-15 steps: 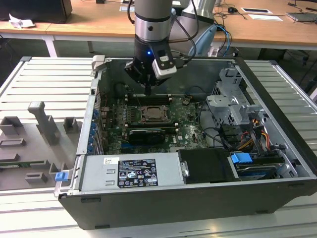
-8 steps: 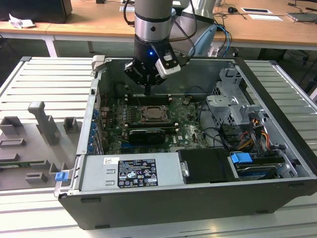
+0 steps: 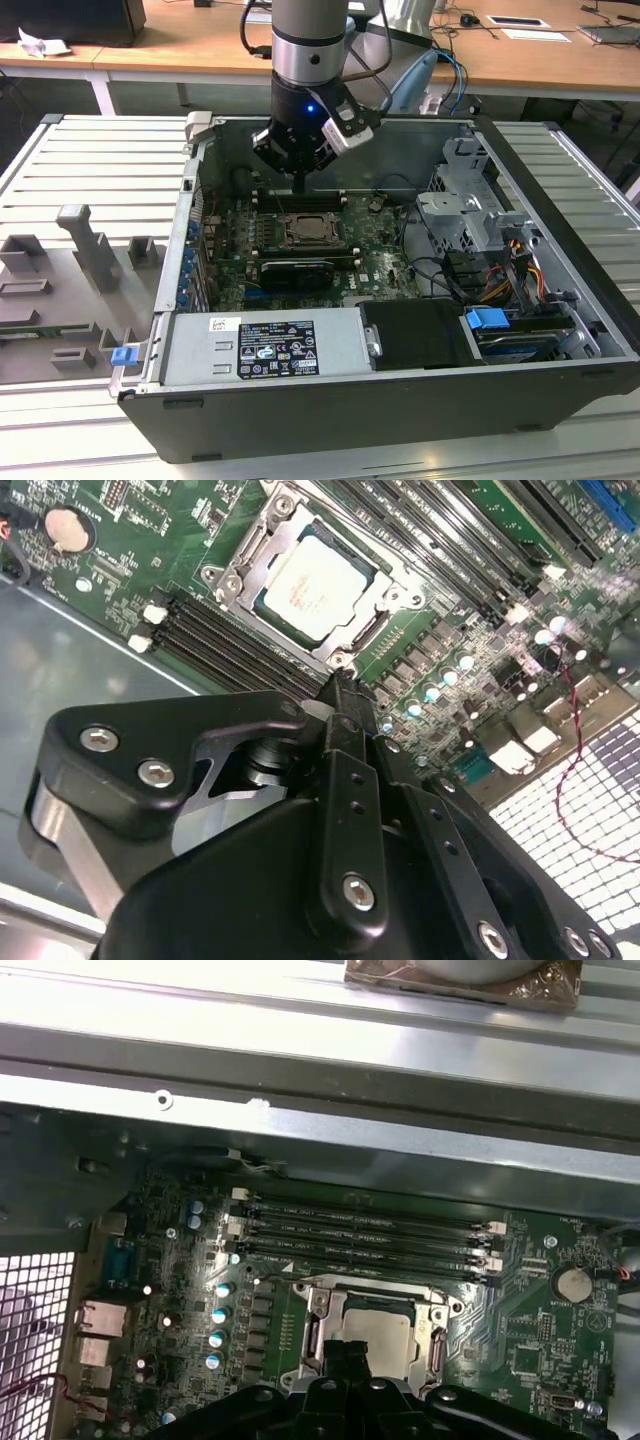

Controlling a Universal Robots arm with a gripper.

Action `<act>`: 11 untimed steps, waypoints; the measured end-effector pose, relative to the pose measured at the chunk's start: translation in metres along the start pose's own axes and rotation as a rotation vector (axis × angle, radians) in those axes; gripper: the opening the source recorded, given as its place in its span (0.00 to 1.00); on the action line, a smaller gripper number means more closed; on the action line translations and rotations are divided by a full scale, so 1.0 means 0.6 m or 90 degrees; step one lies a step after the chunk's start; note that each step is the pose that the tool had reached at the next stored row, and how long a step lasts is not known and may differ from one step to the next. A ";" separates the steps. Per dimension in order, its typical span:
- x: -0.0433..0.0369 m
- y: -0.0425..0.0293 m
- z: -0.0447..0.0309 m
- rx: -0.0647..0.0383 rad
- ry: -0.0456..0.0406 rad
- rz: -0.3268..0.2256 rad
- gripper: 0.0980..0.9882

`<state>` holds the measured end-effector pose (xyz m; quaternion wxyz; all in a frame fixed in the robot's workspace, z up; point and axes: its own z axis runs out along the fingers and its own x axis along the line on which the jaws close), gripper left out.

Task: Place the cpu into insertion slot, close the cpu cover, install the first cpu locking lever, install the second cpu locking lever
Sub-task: 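Install the first cpu locking lever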

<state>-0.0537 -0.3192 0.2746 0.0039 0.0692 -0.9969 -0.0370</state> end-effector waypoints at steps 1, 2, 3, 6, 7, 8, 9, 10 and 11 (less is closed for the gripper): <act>0.000 0.000 0.000 0.000 0.0006 -0.010 0.01; 0.000 0.000 0.000 0.000 0.0009 -0.018 0.01; 0.000 0.000 0.000 0.000 0.0012 -0.023 0.01; 0.000 0.000 0.000 0.000 0.0022 -0.041 0.01; 0.000 0.000 0.000 0.000 0.0026 -0.050 0.01; 0.000 0.000 0.001 0.000 0.0032 -0.062 0.01; 0.000 0.000 0.001 0.000 0.0036 -0.069 0.01; 0.000 0.000 0.001 0.000 0.0038 -0.075 0.01; 0.000 0.000 0.001 0.001 0.0041 -0.082 0.01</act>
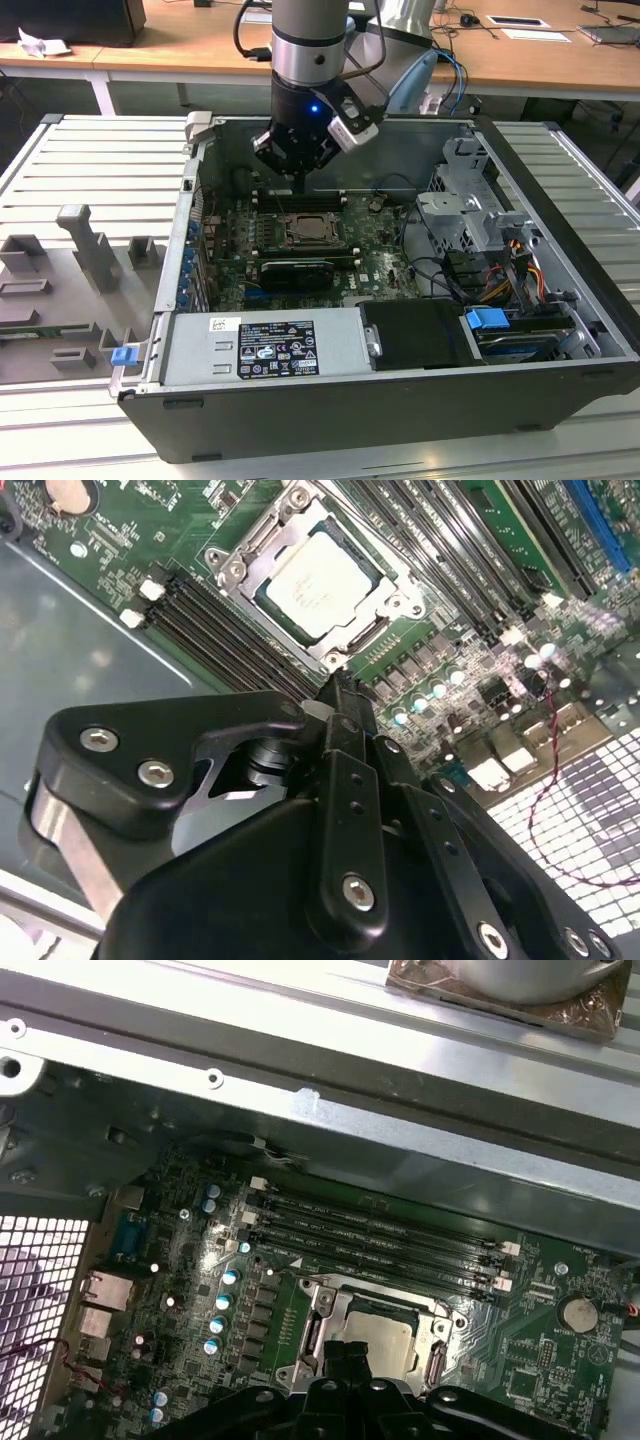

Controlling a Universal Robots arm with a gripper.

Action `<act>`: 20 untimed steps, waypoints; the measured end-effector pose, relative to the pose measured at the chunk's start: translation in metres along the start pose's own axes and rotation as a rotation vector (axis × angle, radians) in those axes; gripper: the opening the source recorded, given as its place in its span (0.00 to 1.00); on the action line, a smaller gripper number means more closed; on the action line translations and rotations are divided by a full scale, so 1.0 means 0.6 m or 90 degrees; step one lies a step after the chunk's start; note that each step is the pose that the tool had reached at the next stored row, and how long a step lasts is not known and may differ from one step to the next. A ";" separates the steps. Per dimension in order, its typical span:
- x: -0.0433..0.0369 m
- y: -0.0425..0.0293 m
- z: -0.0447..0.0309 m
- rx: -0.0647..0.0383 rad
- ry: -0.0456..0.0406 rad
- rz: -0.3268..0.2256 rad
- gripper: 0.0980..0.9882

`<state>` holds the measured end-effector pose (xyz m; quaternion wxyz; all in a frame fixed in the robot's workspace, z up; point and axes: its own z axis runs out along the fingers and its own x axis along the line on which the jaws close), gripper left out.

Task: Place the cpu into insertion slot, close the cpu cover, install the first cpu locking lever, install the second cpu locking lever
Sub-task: 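Install the first cpu locking lever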

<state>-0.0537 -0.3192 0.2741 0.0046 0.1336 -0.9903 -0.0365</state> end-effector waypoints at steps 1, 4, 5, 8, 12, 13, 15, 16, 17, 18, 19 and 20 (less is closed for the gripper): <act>0.000 0.000 0.000 0.000 0.0002 -0.007 0.01; 0.000 0.000 0.000 0.000 0.0006 -0.027 0.01; 0.000 0.000 0.000 0.000 0.0004 -0.032 0.01; 0.001 0.000 0.001 0.001 -0.0005 -0.045 0.01; 0.002 0.000 0.001 0.002 -0.0015 -0.060 0.01; 0.002 0.001 0.001 0.002 -0.0017 -0.065 0.01; 0.003 0.001 0.001 0.002 -0.0018 -0.071 0.01; 0.003 0.001 0.002 0.002 -0.0019 -0.075 0.01; 0.003 0.001 0.002 0.002 -0.0018 -0.078 0.01; 0.005 0.001 0.002 0.002 -0.0018 -0.082 0.01; 0.007 0.002 0.002 0.002 -0.0020 -0.083 0.01; 0.015 0.004 0.002 0.003 -0.0045 -0.084 0.01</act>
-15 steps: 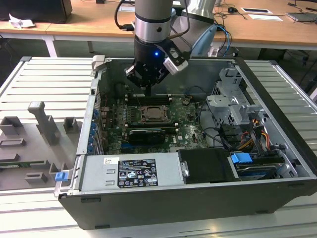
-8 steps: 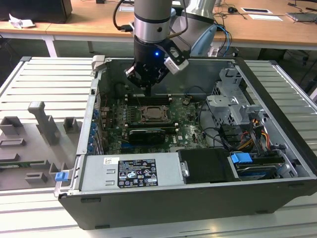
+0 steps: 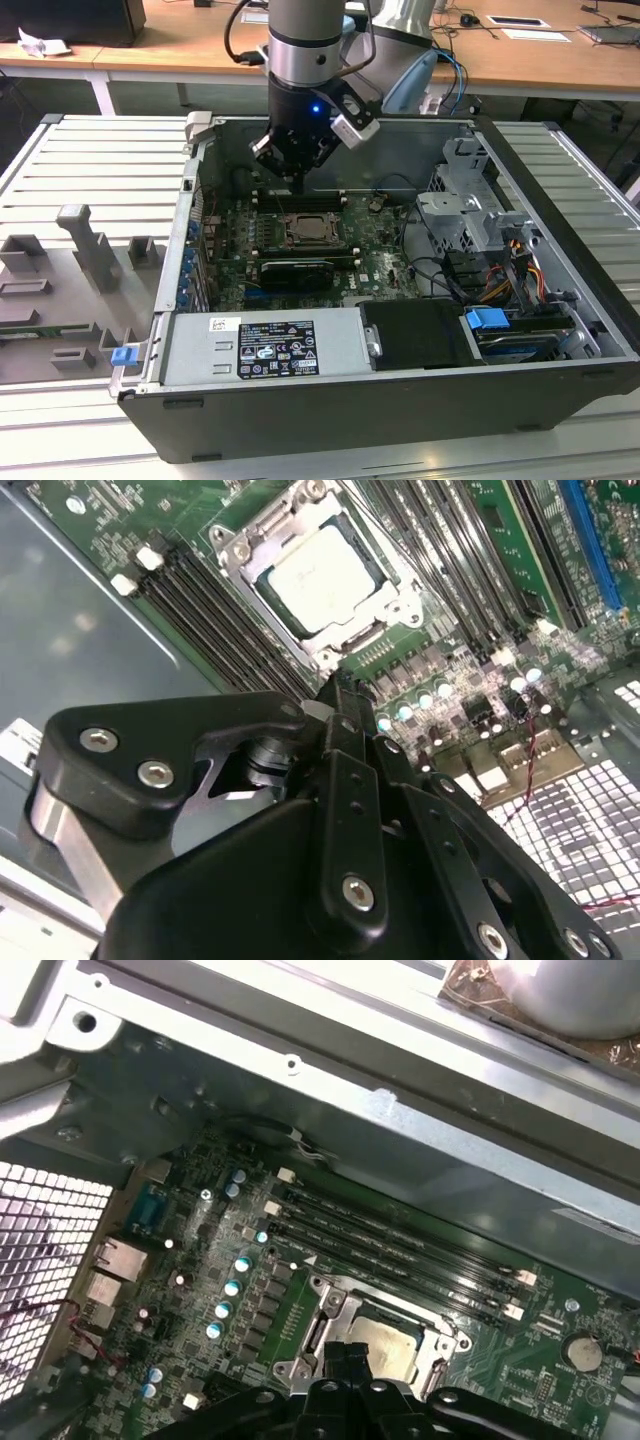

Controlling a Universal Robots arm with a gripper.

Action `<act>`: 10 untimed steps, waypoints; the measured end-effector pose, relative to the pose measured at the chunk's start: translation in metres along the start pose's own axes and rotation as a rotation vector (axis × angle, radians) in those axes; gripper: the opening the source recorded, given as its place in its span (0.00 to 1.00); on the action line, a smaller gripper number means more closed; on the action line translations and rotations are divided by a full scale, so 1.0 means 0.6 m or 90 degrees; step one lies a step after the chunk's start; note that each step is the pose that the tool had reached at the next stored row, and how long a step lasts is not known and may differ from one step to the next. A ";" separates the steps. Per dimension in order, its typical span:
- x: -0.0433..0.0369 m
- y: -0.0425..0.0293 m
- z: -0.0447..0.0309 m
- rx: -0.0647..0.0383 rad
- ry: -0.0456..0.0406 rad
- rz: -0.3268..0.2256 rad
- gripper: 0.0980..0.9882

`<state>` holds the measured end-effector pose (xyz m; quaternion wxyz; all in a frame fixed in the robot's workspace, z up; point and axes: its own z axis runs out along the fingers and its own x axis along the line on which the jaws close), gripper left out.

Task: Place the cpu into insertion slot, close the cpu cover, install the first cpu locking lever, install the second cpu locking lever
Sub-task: 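Install the first cpu locking lever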

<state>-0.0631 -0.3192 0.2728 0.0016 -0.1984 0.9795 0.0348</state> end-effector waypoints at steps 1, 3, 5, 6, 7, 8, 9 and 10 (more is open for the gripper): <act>0.003 0.001 0.001 0.000 -0.0014 0.000 0.01; 0.003 0.001 0.002 0.001 -0.0021 0.011 0.01; 0.003 0.001 0.004 0.001 -0.0034 0.030 0.01; 0.003 0.001 0.004 0.001 -0.0039 0.038 0.01; 0.003 0.001 0.005 0.001 -0.0045 0.047 0.01; 0.003 0.001 0.006 0.002 -0.0052 0.057 0.01; 0.003 0.001 0.006 0.002 -0.0061 0.071 0.01; 0.003 0.001 0.007 0.002 -0.0066 0.079 0.01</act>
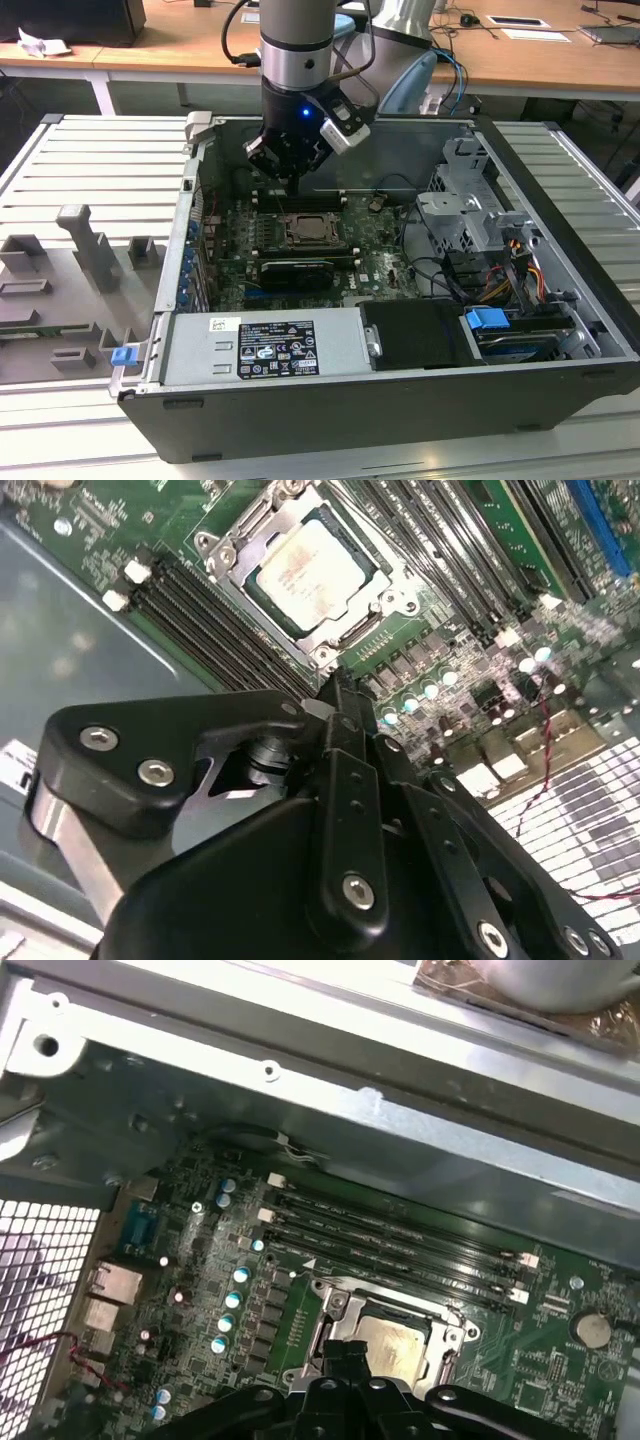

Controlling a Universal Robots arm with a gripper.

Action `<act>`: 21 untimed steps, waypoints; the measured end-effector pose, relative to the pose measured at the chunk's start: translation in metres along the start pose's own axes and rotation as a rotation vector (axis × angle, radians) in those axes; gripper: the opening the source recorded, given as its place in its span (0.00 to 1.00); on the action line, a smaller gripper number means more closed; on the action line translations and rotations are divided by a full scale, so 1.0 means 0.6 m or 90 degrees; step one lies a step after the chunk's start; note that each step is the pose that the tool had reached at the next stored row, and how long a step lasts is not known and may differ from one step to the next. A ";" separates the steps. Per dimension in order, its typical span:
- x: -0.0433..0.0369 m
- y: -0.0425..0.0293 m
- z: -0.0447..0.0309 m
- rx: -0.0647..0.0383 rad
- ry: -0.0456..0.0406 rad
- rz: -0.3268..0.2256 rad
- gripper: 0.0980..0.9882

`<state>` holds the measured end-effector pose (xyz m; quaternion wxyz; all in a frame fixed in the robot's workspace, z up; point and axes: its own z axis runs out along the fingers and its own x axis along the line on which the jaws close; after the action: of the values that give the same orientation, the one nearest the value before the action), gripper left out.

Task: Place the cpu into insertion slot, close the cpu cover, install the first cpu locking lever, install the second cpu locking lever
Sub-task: 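Install the first cpu locking lever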

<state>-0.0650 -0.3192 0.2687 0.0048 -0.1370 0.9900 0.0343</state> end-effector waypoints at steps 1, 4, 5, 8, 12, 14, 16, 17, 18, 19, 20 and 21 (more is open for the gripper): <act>0.000 0.000 0.001 0.000 -0.0005 0.007 0.01; 0.000 0.000 0.003 0.001 -0.0025 0.036 0.01; 0.000 0.000 0.004 0.001 -0.0035 0.052 0.01; 0.000 0.000 0.005 0.002 -0.0056 0.083 0.01; 0.000 0.000 0.008 0.002 -0.0085 0.127 0.01; 0.000 -0.001 0.010 0.003 -0.0103 0.152 0.01; 0.011 0.002 0.012 0.003 -0.0109 0.162 0.01; 0.016 0.004 0.012 0.003 -0.0109 0.162 0.01; 0.022 0.006 0.013 0.003 -0.0109 0.162 0.01; 0.031 0.008 0.013 0.002 -0.0110 0.162 0.01; 0.039 0.010 0.013 0.002 -0.0111 0.162 0.01; 0.043 0.012 0.014 0.001 -0.0112 0.162 0.01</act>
<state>-0.0920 -0.3188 0.2605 0.0092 -0.0103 0.9993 0.0348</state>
